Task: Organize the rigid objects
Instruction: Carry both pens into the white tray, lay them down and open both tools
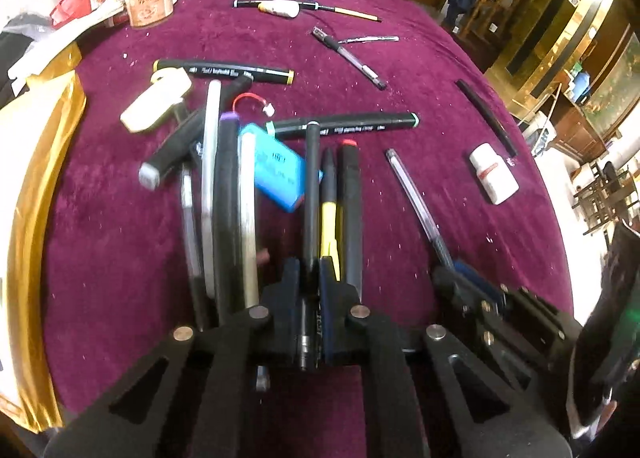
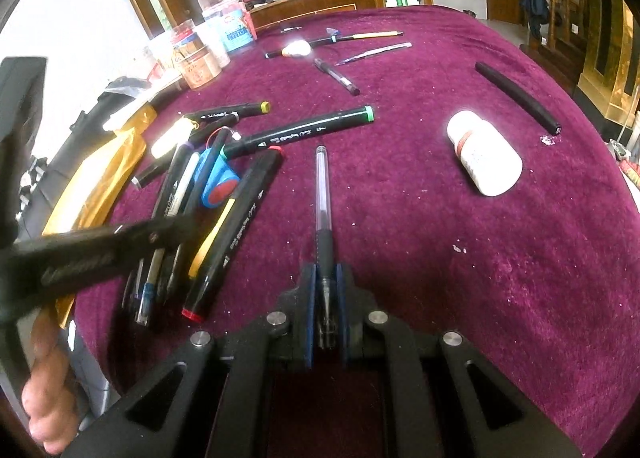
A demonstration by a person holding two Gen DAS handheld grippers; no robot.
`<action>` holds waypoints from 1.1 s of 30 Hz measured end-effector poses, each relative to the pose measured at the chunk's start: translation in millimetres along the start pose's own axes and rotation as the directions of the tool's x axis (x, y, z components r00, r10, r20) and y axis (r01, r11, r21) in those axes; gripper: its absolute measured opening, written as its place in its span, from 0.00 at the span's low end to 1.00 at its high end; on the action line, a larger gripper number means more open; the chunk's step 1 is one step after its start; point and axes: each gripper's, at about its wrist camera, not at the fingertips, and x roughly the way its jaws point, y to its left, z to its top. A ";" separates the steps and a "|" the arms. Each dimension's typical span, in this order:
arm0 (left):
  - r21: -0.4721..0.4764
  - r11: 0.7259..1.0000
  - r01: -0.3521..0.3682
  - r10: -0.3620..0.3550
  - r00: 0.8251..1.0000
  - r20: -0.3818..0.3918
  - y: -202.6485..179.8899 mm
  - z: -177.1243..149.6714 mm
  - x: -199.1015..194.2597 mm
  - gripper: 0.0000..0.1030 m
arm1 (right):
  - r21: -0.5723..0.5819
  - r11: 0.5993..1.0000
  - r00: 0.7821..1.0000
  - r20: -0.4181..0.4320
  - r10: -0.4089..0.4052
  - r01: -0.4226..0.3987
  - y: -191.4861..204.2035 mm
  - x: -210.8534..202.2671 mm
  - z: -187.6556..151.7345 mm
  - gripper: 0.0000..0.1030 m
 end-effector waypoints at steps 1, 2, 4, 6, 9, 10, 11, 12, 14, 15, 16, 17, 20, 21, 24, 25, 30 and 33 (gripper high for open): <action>-0.013 1.000 -0.006 0.007 1.000 0.009 2.7 0.6 -1.1 0.07 | -0.001 1.000 1.000 0.000 -0.004 0.004 0.8 0.1 0.1 0.09; -0.018 1.000 -0.015 0.016 0.999 0.028 3.9 1.4 -4.3 0.07 | 0.000 1.000 1.000 0.000 -0.006 0.006 1.4 0.4 0.4 0.09; -0.008 1.000 0.009 -0.009 0.999 0.043 5.9 1.2 -12.0 0.07 | 0.000 1.000 1.000 0.000 -0.008 0.008 1.9 0.2 0.5 0.09; -0.023 0.999 0.030 -0.029 0.999 0.036 10.2 -0.3 -17.9 0.07 | 0.005 1.000 1.000 -0.001 -0.005 0.005 1.5 -0.6 0.5 0.09; -0.032 0.999 0.042 -0.040 0.997 0.063 16.2 -6.0 -34.2 0.07 | 0.005 1.000 0.999 0.047 0.023 -0.023 3.2 -12.9 -0.3 0.09; -0.045 0.997 0.058 -0.055 0.996 0.070 21.1 -8.8 -41.6 0.07 | -0.001 0.999 0.996 0.074 0.040 -0.040 5.4 -20.4 0.3 0.09; -0.057 0.996 0.072 -0.067 0.995 0.075 26.3 -11.4 -48.9 0.07 | -0.005 0.998 0.994 0.091 0.059 -0.058 7.2 -25.8 1.4 0.09; -0.069 0.995 0.074 -0.068 0.994 0.081 30.7 -12.7 -54.9 0.07 | -0.011 0.997 0.992 0.107 0.073 -0.073 9.9 -31.2 1.9 0.09; -0.092 0.993 0.072 -0.063 0.993 0.098 40.2 -14.5 -65.0 0.07 | -0.023 0.995 0.986 0.135 0.097 -0.095 17.1 -40.6 3.7 0.09; -0.104 0.992 0.068 -0.057 0.993 0.107 45.5 -16.5 -70.6 0.07 | -0.028 0.993 0.982 0.145 0.119 -0.116 20.9 -44.7 4.6 0.09; -0.117 0.991 0.063 -0.049 0.992 0.115 52.8 -19.1 -77.0 0.07 | -0.036 0.990 0.978 0.156 0.140 -0.136 26.9 -49.3 5.6 0.09; -0.135 0.989 0.055 -0.038 0.991 0.126 61.2 -21.7 -83.8 0.07 | -0.046 0.987 0.974 0.163 0.157 -0.152 32.3 -52.9 6.0 0.09; -0.186 0.982 0.037 -0.009 0.989 0.146 82.7 -26.6 -100.0 0.07 | -0.093 0.967 0.956 0.160 0.248 -0.235 56.4 -59.2 7.9 0.09; -0.209 0.977 0.033 -0.001 0.989 0.149 92.6 -28.6 -105.4 0.07 | -0.120 0.955 0.946 0.150 0.286 -0.270 69.7 -60.2 8.4 0.09; -0.293 0.956 0.016 0.034 0.986 0.165 129.5 -35.0 -122.6 0.07 | -0.176 0.930 0.933 0.110 0.343 -0.322 102.7 -55.1 9.0 0.09; -0.316 0.949 0.014 0.042 0.984 0.170 140.0 -37.1 -127.6 0.07 | -0.197 0.917 0.926 0.085 0.368 -0.347 117.6 -50.5 9.9 0.09; -0.427 0.904 -0.036 0.124 0.976 0.180 200.2 -47.3 -148.7 0.07 | -0.269 0.868 0.903 -0.013 0.430 -0.417 178.7 -26.9 12.2 0.09; -0.490 0.869 -0.067 0.172 0.970 0.173 234.6 -51.9 -155.6 0.07 | -0.297 0.848 0.895 -0.061 0.441 -0.438 212.1 -10.9 12.2 0.09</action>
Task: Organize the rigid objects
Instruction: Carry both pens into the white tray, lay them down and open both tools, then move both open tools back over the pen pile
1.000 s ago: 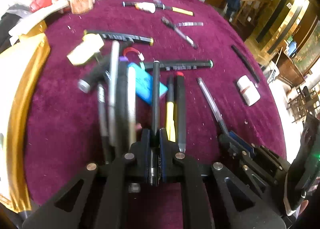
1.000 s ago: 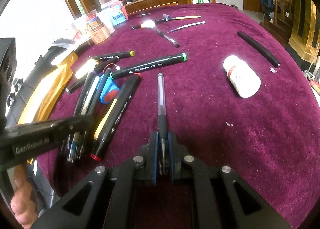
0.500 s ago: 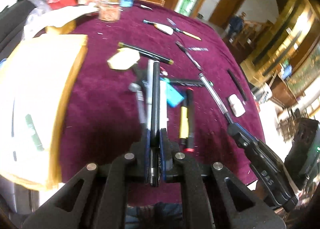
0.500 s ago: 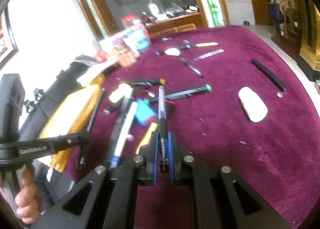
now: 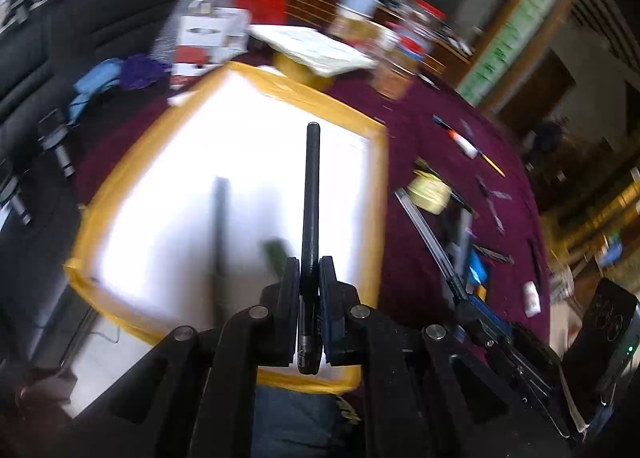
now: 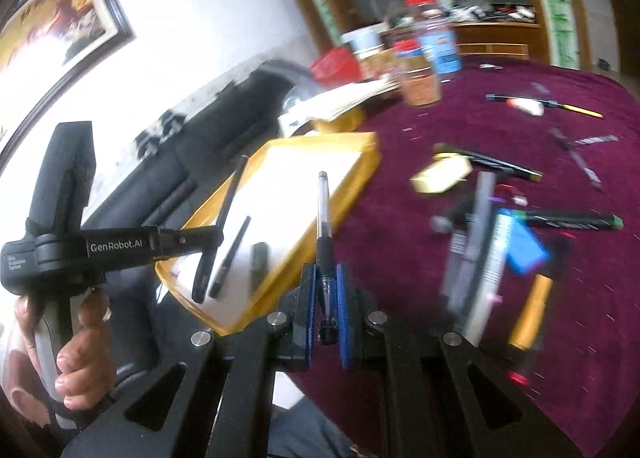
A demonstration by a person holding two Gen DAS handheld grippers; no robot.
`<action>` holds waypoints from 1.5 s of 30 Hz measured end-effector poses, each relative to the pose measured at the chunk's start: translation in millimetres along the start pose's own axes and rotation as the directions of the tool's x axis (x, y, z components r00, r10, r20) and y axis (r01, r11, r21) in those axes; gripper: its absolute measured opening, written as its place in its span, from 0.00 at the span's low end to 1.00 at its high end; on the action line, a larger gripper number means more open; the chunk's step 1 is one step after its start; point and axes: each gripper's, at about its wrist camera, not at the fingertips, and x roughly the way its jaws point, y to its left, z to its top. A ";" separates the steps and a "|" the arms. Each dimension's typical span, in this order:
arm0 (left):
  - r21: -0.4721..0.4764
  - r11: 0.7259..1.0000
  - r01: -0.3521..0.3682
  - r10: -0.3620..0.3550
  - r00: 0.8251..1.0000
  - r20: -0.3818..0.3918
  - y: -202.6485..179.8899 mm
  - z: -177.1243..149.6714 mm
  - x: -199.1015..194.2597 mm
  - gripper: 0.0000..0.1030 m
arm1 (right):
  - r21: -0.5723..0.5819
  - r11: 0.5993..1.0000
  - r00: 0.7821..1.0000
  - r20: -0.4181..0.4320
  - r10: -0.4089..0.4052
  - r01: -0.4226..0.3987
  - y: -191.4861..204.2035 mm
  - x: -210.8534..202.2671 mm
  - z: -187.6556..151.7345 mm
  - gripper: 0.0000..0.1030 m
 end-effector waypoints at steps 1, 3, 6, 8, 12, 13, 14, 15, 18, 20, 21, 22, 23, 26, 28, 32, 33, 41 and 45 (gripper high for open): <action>-0.011 1.000 -0.013 0.013 1.000 0.002 8.4 2.2 -0.1 0.07 | -0.005 1.000 1.000 -0.021 0.005 -0.005 6.4 12.1 3.9 0.09; -0.023 0.999 -0.041 0.041 0.999 0.002 23.4 6.9 3.7 0.07 | -0.021 1.000 0.999 -0.051 0.013 -0.014 17.2 32.5 10.9 0.09; -0.043 0.998 -0.052 0.051 0.998 -0.023 43.0 13.6 18.4 0.07 | -0.042 0.999 0.994 -0.106 0.005 -0.010 33.6 65.9 18.3 0.09; -0.063 0.996 -0.057 0.054 0.997 -0.049 51.2 13.7 26.9 0.07 | -0.052 0.999 0.991 -0.132 -0.020 0.013 42.0 85.3 22.5 0.09; -0.034 0.996 -0.087 0.084 0.993 -0.083 55.5 9.5 43.8 0.07 | -0.098 0.992 0.976 -0.195 -0.092 0.074 58.5 124.6 25.1 0.09; -0.030 0.995 -0.094 0.090 0.991 -0.095 55.3 8.5 46.8 0.07 | -0.114 0.989 0.970 -0.212 -0.122 0.099 61.2 132.9 23.7 0.09; -0.035 0.994 -0.100 0.096 0.990 -0.106 56.6 7.1 49.0 0.07 | -0.114 0.986 0.962 -0.229 -0.147 0.123 61.6 136.5 21.6 0.09; -0.030 0.994 -0.105 0.101 0.989 -0.113 57.3 5.9 50.8 0.07 | -0.117 0.984 0.955 -0.250 -0.159 0.133 61.1 139.8 19.5 0.09; -0.024 0.994 -0.111 0.107 0.986 -0.125 56.2 4.3 54.7 0.07 | -0.144 0.975 0.948 -0.249 -0.199 0.167 57.3 133.0 17.5 0.09; -0.011 0.994 -0.113 0.110 0.985 -0.129 51.9 2.1 55.1 0.07 | -0.151 0.974 0.942 -0.266 -0.205 0.169 51.9 127.9 16.4 0.09; -0.005 0.993 -0.116 0.115 0.984 -0.133 49.6 0.4 55.4 0.07 | -0.155 0.971 0.937 -0.270 -0.220 0.183 48.2 124.5 15.4 0.09; -0.001 0.993 -0.121 0.120 0.983 -0.137 48.5 -0.8 55.8 0.07 | -0.165 0.967 0.933 -0.272 -0.235 0.195 44.3 121.5 13.8 0.09; 0.003 0.992 -0.123 0.122 0.982 -0.142 47.2 -1.7 56.5 0.07 | -0.174 0.963 0.929 -0.273 -0.249 0.207 41.6 118.5 12.3 0.09; 0.031 0.992 -0.125 0.129 0.978 -0.164 40.4 -7.3 63.5 0.07 | -0.175 0.961 0.924 -0.284 -0.256 0.212 34.4 110.0 10.1 0.09; 0.040 0.989 -0.139 0.144 0.976 -0.161 36.5 -8.7 65.3 0.07 | -0.178 0.962 0.928 -0.278 -0.249 0.205 32.9 110.2 11.7 0.09; 0.049 0.987 -0.154 0.160 0.973 -0.165 33.6 -8.8 66.2 0.07 | -0.249 0.936 0.920 -0.242 -0.308 0.248 42.6 114.0 10.4 0.09; 0.050 0.987 -0.155 0.161 0.973 -0.164 32.7 -9.1 65.8 0.07 | -0.269 0.930 0.918 -0.239 -0.315 0.249 45.6 116.2 9.1 0.09; 0.060 0.983 -0.171 0.175 0.982 -0.070 17.2 -16.5 47.9 0.24 | -0.243 0.953 0.955 -0.187 -0.229 0.181 48.6 93.3 4.2 0.12; 0.140 0.988 -0.059 0.059 0.998 0.001 -23.1 -29.2 26.1 0.60 | -0.140 0.987 0.995 -0.050 -0.083 0.076 30.9 36.9 0.8 0.51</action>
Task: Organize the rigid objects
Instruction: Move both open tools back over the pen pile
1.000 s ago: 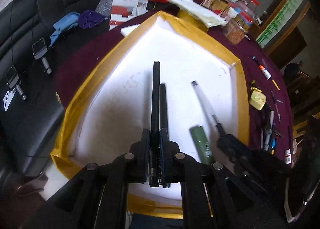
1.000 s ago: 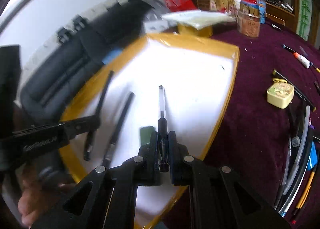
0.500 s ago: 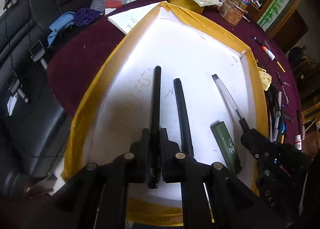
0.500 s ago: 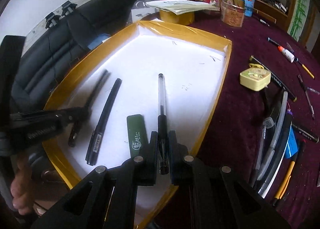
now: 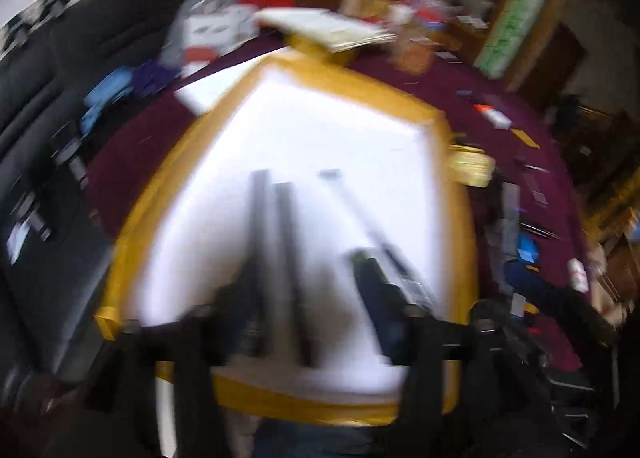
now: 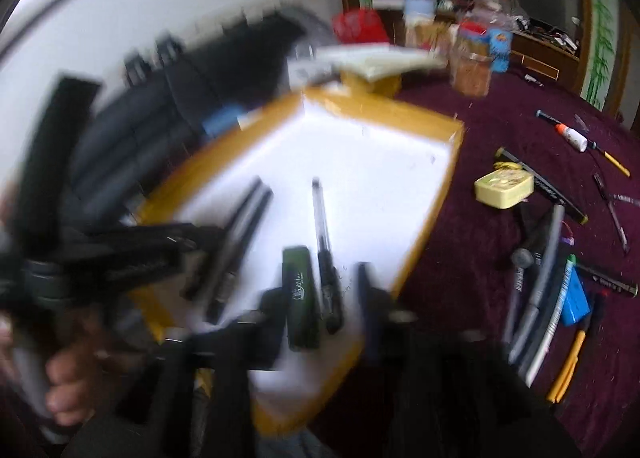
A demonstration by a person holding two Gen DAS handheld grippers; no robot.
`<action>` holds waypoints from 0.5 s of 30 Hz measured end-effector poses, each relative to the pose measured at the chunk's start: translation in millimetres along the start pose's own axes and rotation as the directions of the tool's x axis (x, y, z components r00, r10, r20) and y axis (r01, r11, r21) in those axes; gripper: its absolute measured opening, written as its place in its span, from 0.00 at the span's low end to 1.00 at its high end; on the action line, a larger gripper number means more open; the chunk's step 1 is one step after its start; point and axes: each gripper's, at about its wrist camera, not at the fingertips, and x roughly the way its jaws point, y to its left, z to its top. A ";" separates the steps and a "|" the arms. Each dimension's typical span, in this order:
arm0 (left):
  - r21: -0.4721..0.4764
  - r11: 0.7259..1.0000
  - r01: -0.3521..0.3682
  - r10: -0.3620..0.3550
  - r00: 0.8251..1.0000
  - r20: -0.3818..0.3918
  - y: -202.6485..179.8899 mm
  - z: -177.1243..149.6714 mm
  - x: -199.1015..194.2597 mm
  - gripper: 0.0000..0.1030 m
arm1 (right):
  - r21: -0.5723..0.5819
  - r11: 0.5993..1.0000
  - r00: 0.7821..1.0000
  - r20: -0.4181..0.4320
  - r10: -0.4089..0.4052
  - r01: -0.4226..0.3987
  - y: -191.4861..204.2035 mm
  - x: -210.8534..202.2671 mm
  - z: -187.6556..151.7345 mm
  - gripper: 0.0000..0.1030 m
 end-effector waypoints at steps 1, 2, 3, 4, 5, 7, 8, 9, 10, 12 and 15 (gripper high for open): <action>0.032 0.999 0.032 -0.032 0.999 0.015 -14.8 -3.1 -5.4 0.61 | 0.025 1.000 1.000 0.025 0.016 -0.017 -7.1 -11.3 -5.3 0.54; 0.055 0.997 0.053 -0.054 0.998 0.019 -26.0 -5.3 -8.5 0.61 | 0.047 0.999 0.999 0.037 0.026 -0.028 -13.2 -19.5 -10.2 0.54; 0.078 0.994 0.082 -0.084 0.996 0.018 -38.7 -7.7 -11.2 0.61 | 0.074 0.996 0.998 0.052 0.037 -0.041 -22.4 -29.3 -16.8 0.54; 0.089 0.989 0.122 -0.124 0.992 0.013 -51.9 -10.8 -13.3 0.61 | 0.106 0.993 0.997 0.072 0.035 -0.042 -32.3 -39.3 -24.4 0.54; 0.094 0.983 0.161 -0.162 0.987 0.006 -63.5 -13.6 -14.4 0.60 | 0.150 0.988 0.996 0.091 0.009 -0.022 -44.7 -49.9 -33.5 0.54; 0.123 0.969 0.216 -0.217 0.976 -0.008 -86.7 -16.6 -14.3 0.60 | 0.218 0.976 0.994 0.105 -0.040 0.016 -62.7 -63.6 -44.9 0.54; 0.142 0.963 0.229 -0.229 0.973 -0.016 -99.5 -20.3 -13.0 0.60 | 0.245 0.969 0.992 0.110 -0.062 0.033 -71.7 -70.1 -50.0 0.54; 0.167 0.959 0.228 -0.227 0.974 -0.023 -110.8 -24.0 -10.7 0.60 | 0.272 0.961 0.989 0.116 -0.088 0.054 -81.9 -77.7 -55.2 0.54; 0.184 0.958 0.220 -0.219 0.975 -0.027 -118.4 -26.7 -9.8 0.60 | 0.295 0.953 0.986 0.123 -0.108 0.068 -90.8 -85.0 -60.8 0.53; 0.221 0.955 0.200 -0.196 0.980 -0.039 -135.0 -33.3 -6.1 0.60 | 0.359 0.929 0.982 0.125 -0.141 0.088 -113.7 -95.2 -70.3 0.53; 0.274 0.944 0.184 -0.174 0.983 -0.061 -154.6 -43.7 -1.1 0.60 | 0.463 0.882 0.983 0.097 -0.154 0.093 -149.2 -99.5 -80.5 0.53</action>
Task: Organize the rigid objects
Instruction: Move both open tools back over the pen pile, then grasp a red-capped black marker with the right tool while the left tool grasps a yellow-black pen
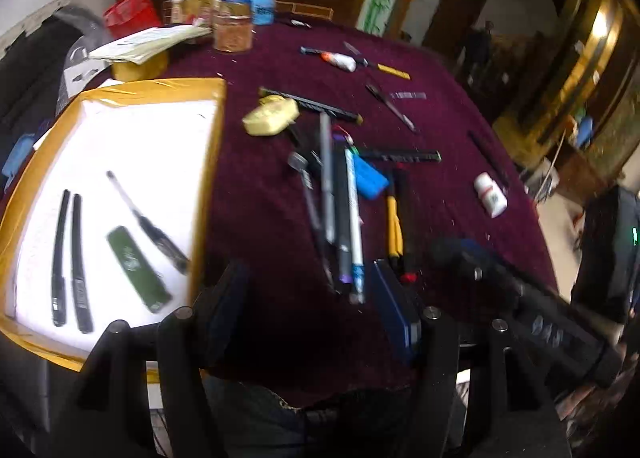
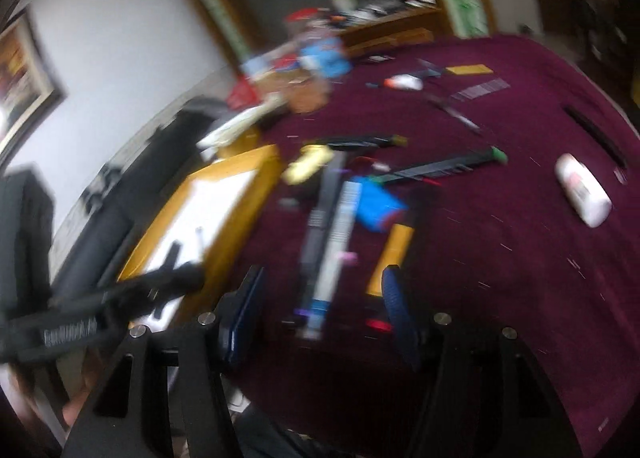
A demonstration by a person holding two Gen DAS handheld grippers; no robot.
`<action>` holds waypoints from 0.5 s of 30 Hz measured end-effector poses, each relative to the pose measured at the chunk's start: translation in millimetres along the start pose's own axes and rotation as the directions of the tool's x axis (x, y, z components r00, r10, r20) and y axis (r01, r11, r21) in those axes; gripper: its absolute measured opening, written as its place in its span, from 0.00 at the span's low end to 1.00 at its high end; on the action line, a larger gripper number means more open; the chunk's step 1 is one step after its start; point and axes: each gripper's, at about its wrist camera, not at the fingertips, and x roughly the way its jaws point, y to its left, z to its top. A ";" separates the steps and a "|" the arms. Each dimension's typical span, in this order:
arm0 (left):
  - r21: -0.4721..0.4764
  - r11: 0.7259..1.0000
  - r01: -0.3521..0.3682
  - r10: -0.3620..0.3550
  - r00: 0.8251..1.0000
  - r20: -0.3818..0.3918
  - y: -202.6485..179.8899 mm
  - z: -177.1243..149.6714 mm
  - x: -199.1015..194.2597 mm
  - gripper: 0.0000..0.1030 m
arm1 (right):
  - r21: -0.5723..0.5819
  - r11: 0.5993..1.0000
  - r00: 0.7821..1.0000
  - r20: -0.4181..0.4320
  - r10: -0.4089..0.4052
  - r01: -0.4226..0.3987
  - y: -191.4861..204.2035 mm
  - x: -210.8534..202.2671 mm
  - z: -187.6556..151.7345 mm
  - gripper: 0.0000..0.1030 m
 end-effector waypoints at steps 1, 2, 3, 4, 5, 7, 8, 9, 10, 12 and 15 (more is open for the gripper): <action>0.012 1.000 -0.010 0.010 1.000 -0.004 -4.0 -2.0 2.1 0.60 | 0.023 1.000 1.000 -0.011 -0.008 0.008 -7.7 0.9 0.7 0.52; 0.023 1.000 -0.021 0.021 1.000 -0.007 -7.0 -3.8 3.8 0.60 | 0.032 0.999 1.000 -0.021 -0.017 0.018 -14.1 -0.1 0.6 0.49; 0.032 0.999 -0.024 0.024 1.000 -0.010 -8.5 -9.1 2.7 0.60 | 0.037 0.999 0.999 -0.031 -0.037 0.038 -20.1 0.5 0.9 0.47; 0.046 0.999 -0.022 0.023 1.000 -0.018 -10.4 -11.1 3.9 0.60 | 0.039 0.997 0.998 -0.036 -0.059 0.060 -22.6 2.2 1.3 0.47; 0.055 0.998 -0.021 0.022 0.999 -0.026 -11.0 -12.5 4.9 0.60 | 0.039 0.996 0.996 -0.043 -0.080 0.082 -23.9 3.9 1.3 0.42; 0.063 0.998 -0.031 0.033 0.999 -0.031 -11.5 -15.0 6.1 0.60 | 0.042 0.994 0.993 -0.070 -0.099 0.102 -26.0 10.0 1.2 0.34; 0.063 0.997 -0.034 0.036 0.999 -0.030 -11.4 -15.8 6.4 0.60 | 0.048 0.993 0.991 -0.090 -0.101 0.106 -27.2 14.4 1.3 0.31; 0.063 0.997 -0.034 0.036 0.999 -0.031 -10.9 -16.0 6.6 0.60 | 0.056 0.993 0.989 -0.107 -0.098 0.104 -29.1 17.5 1.4 0.27; 0.063 0.998 -0.031 0.033 0.999 -0.031 -10.1 -16.7 6.0 0.60 | 0.064 0.992 0.989 -0.116 -0.097 0.105 -30.1 19.9 1.7 0.23; 0.061 0.998 -0.032 0.034 0.999 -0.029 -9.3 -17.8 6.4 0.60 | 0.072 0.991 0.986 -0.130 -0.105 0.115 -31.6 24.4 1.7 0.23; 0.054 0.998 -0.026 0.028 0.999 -0.029 -6.6 -19.0 7.0 0.60 | 0.081 0.989 0.984 -0.145 -0.107 0.120 -33.6 28.6 5.6 0.23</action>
